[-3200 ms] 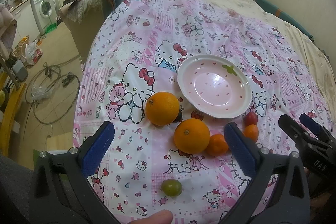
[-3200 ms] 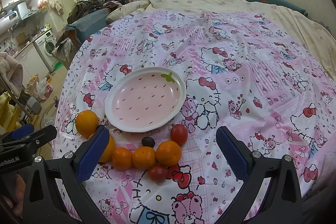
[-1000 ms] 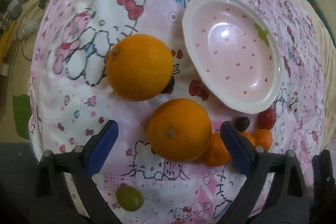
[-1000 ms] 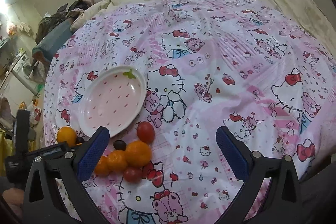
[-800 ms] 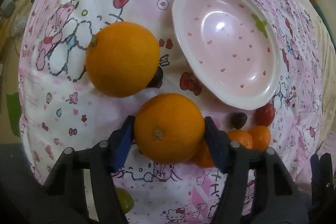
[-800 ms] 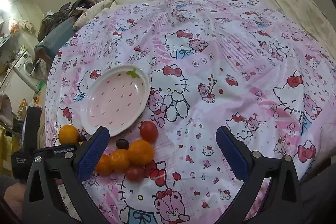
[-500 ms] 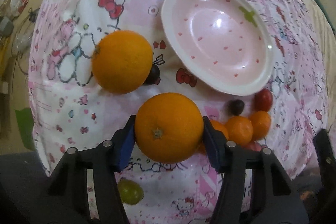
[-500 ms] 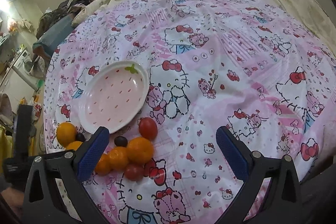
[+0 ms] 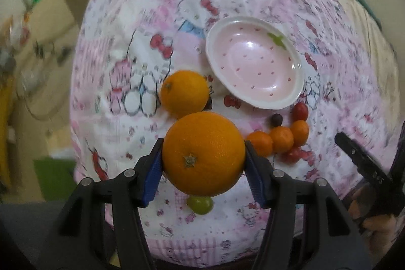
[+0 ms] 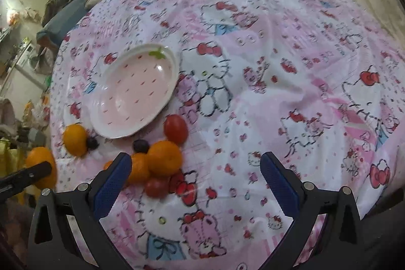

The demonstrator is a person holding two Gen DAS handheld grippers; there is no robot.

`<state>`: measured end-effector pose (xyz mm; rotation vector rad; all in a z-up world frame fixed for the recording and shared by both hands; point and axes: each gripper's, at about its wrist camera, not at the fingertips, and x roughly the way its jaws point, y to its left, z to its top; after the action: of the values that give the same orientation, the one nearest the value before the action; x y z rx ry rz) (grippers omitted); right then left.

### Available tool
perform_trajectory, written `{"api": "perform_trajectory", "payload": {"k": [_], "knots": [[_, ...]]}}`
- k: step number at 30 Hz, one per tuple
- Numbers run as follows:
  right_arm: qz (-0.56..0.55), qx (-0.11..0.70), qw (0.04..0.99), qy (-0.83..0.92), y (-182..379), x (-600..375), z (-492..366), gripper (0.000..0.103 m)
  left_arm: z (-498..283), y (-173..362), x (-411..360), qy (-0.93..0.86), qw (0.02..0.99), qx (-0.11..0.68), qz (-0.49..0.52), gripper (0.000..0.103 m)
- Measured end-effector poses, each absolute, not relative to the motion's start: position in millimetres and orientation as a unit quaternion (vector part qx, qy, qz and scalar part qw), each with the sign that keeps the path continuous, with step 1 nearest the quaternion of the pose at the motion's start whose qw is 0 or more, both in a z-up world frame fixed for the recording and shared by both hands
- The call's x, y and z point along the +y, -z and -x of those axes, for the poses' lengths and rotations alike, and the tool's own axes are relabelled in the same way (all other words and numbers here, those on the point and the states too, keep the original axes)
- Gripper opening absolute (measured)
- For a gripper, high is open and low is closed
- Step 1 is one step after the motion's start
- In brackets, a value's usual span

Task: Organize fruits
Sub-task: 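Carry the large orange toward the plate with the left gripper while the right gripper places a mandarin on it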

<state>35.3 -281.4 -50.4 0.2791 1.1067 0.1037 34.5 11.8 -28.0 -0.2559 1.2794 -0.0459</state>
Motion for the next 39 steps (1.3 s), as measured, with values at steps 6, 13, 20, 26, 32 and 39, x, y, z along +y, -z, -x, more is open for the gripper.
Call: {"api": "perform_trajectory", "payload": {"k": [6, 13, 20, 26, 32, 39], "knots": [[-0.144, 0.561, 0.812, -0.070, 41, -283, -50, 0.103, -36, 48, 33, 0.009, 0.756, 0.621, 0.210, 0.055], [-0.184, 0.624, 0.755, -0.082, 64, -266, -79, 0.081, -36, 41, 32, 0.011, 0.763, 0.611, 0.211, 0.055], [-0.291, 0.659, 0.689, -0.082, 114, -259, -79, 0.054, -35, 38, 30, 0.024, 0.768, 0.608, 0.201, 0.055], [-0.306, 0.646, 0.696, -0.071, 125, -264, -79, 0.046, -36, 44, 32, 0.029, 0.753, 0.617, 0.226, 0.055], [-0.325, 0.628, 0.702, -0.086, 124, -276, -72, 0.045, -36, 49, 30, 0.015, 0.755, 0.620, 0.211, 0.055], [-0.313, 0.605, 0.725, -0.106, 100, -291, -68, 0.045, -42, 43, 30, 0.003, 0.770, 0.610, 0.188, 0.055]]}}
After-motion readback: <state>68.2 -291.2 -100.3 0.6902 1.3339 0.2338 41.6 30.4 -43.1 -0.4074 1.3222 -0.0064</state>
